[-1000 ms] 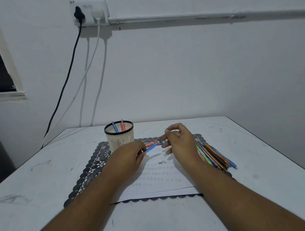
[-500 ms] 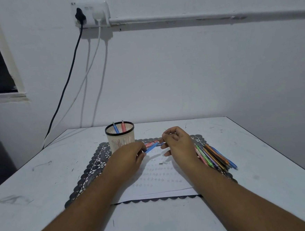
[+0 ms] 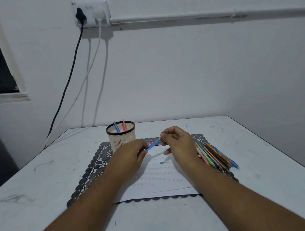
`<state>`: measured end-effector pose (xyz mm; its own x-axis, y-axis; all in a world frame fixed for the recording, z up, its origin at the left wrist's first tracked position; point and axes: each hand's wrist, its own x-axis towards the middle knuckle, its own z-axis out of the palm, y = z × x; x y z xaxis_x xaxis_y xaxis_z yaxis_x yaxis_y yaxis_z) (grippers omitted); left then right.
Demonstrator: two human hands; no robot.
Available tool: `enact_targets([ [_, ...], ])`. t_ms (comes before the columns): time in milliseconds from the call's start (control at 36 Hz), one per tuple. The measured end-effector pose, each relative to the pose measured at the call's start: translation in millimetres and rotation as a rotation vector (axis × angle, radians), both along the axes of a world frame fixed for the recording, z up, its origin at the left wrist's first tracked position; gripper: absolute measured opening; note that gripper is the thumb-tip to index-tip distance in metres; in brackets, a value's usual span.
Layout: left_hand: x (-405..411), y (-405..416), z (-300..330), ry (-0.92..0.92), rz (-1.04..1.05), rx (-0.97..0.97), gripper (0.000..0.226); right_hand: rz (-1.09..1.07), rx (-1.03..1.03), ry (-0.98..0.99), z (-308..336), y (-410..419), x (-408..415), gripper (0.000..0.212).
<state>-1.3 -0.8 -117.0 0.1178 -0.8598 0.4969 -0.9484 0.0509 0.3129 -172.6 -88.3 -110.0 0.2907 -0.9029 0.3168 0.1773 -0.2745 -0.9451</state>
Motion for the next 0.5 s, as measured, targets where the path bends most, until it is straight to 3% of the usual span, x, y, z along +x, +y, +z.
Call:
enact_targets([
  [500, 1.3, 2.4, 2.1, 0.048, 0.015, -0.035, 0.015, -0.085, -0.370, 0.421, -2.3, -6.2, -4.7, 0.018],
])
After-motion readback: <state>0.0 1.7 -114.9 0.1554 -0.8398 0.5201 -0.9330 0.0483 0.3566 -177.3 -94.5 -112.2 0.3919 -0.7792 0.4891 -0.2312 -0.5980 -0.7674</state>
